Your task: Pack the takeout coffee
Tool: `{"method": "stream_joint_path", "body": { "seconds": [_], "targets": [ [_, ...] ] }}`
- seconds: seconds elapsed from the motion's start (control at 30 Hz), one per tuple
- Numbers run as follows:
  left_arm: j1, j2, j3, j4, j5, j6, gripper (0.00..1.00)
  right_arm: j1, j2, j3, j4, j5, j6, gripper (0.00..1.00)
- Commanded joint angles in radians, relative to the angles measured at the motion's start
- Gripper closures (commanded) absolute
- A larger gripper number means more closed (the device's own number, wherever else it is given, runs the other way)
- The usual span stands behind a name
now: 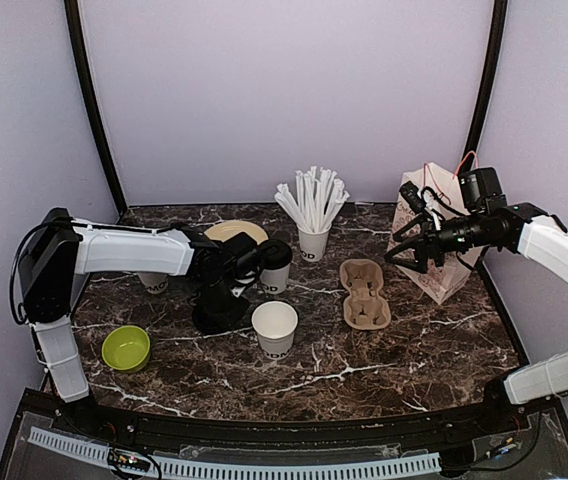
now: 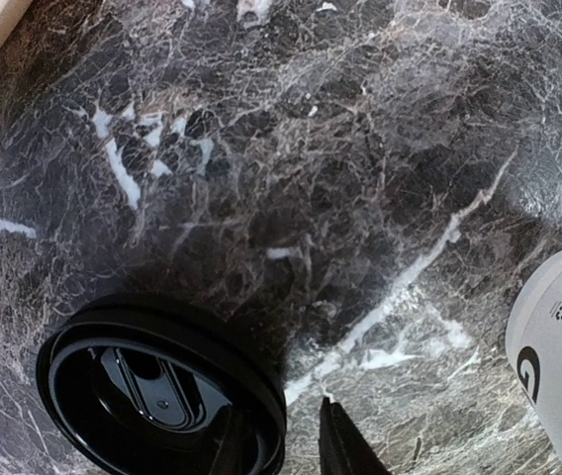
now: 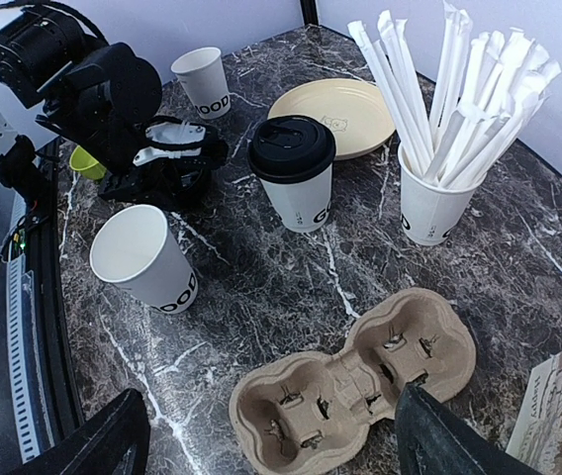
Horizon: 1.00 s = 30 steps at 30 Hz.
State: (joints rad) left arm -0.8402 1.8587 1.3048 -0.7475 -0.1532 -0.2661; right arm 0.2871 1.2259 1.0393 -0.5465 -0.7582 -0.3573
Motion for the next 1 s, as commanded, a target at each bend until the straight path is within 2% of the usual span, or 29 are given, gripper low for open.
{"method": "stream_joint_path", "body": {
  "seconds": [0.0,0.53,0.83,0.97],
  "targets": [
    [0.004,-0.001,-0.016,-0.007,0.009,0.001,0.72,0.003,-0.019,-0.016,0.027,0.003,0.006,0.14],
    [0.004,-0.057,0.000,-0.077,-0.011,0.000,0.91,0.003,-0.010,-0.010,0.024,-0.004,0.008,0.14],
    [0.024,-0.139,0.049,-0.199,-0.144,0.017,0.96,0.003,0.006,0.009,0.016,-0.025,0.017,0.14],
    [0.042,-0.200,0.055,-0.182,-0.074,0.026,0.97,0.003,0.007,0.017,0.008,-0.033,0.017,0.14]
  ]
}}
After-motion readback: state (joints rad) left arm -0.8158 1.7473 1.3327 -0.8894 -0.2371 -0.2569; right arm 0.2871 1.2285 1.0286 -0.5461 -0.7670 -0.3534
